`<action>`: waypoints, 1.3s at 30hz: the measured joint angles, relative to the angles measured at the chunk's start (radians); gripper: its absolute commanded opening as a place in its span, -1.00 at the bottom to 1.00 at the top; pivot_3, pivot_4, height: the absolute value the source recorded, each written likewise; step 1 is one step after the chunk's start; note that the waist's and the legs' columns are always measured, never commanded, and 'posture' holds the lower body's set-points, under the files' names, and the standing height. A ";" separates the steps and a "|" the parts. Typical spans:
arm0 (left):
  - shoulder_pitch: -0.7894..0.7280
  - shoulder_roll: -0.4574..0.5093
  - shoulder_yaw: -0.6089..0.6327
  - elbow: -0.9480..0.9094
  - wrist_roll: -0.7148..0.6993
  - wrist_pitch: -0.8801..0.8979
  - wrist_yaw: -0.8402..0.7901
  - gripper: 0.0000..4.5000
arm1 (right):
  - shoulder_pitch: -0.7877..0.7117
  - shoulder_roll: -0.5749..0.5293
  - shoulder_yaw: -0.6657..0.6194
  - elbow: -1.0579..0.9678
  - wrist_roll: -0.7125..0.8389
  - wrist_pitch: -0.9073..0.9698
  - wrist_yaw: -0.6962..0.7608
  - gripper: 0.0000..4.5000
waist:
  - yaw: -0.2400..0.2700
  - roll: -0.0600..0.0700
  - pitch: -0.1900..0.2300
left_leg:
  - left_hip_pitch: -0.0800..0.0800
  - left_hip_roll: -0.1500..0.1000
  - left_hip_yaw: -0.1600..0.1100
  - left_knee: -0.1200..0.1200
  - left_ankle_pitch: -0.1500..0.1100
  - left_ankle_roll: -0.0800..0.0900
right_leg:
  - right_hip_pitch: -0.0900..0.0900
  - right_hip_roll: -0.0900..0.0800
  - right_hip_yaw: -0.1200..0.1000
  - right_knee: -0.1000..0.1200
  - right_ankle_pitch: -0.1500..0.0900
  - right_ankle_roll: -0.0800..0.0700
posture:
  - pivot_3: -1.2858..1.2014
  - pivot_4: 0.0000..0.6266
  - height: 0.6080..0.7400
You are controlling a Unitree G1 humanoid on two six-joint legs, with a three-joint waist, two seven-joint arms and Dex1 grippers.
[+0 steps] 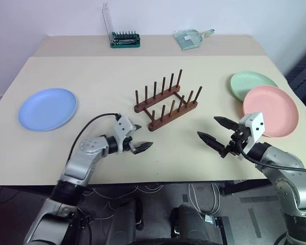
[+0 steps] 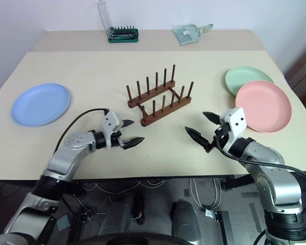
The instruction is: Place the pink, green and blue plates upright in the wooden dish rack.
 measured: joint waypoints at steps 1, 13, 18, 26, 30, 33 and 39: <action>-0.013 -0.031 -0.003 0.027 0.020 -0.018 0.026 1.00 | 0.002 0.000 0.004 -0.001 0.000 0.000 -0.005 0.99 | 0.000 0.000 0.000 | 0.000 0.000 0.000 0.001 0.000 0.000 | 0.000 0.000 0.000 0.000 0.000 0.000 | 0.03 -0.52 0.94; -0.082 -0.166 0.002 0.169 0.079 -0.089 0.101 -0.04 | -0.004 0.010 0.017 -0.008 -0.001 0.000 -0.032 1.00 | 0.018 0.001 -0.003 | 0.000 0.000 -0.001 0.003 -0.001 0.002 | 0.002 -0.001 0.000 0.000 0.000 0.000 | 0.03 -0.52 0.94; -0.082 -0.168 0.008 0.177 0.081 -0.103 0.088 -0.65 | -0.013 0.010 0.018 -0.008 -0.002 -0.001 -0.033 1.00 | 0.019 0.002 -0.003 | 0.000 0.000 -0.001 0.003 -0.002 0.003 | 0.002 -0.001 0.000 -0.001 0.000 0.000 | 0.03 -0.52 0.94; -0.090 -0.084 -0.001 0.205 0.049 -0.182 -0.116 -0.65 | 0.067 -0.023 0.011 -0.016 -0.012 0.005 -0.023 1.00 | 0.015 0.002 -0.004 | 0.000 0.000 -0.001 0.000 -0.002 0.002 | 0.001 0.000 -0.001 -0.002 0.000 0.000 | 0.03 -0.52 0.94; -0.092 -0.024 0.002 0.209 0.013 -0.198 -0.250 -0.65 | 0.130 -0.051 0.010 -0.031 -0.023 0.016 -0.016 1.00 | 0.013 0.002 -0.004 | 0.000 0.000 -0.001 0.001 -0.001 0.002 | 0.002 0.000 -0.001 -0.002 0.000 0.000 | 0.03 -0.52 0.94; -0.127 0.006 -0.006 0.234 -0.004 -0.206 -0.362 -0.65 | 0.164 -0.054 0.006 -0.058 -0.024 0.017 -0.017 1.00 | 0.017 0.002 -0.004 | 0.000 0.000 -0.001 0.001 -0.002 0.002 | 0.001 0.000 -0.001 -0.002 0.000 0.000 | 0.03 -0.52 0.94; -0.208 0.004 -0.026 0.349 0.009 -0.267 -0.448 -0.65 | 0.179 -0.051 0.004 -0.083 -0.024 0.017 -0.039 1.00 | 0.020 0.002 -0.004 | -0.001 0.000 -0.001 0.002 -0.002 0.003 | 0.001 0.000 -0.001 -0.002 0.000 0.000 | 0.03 -0.52 0.94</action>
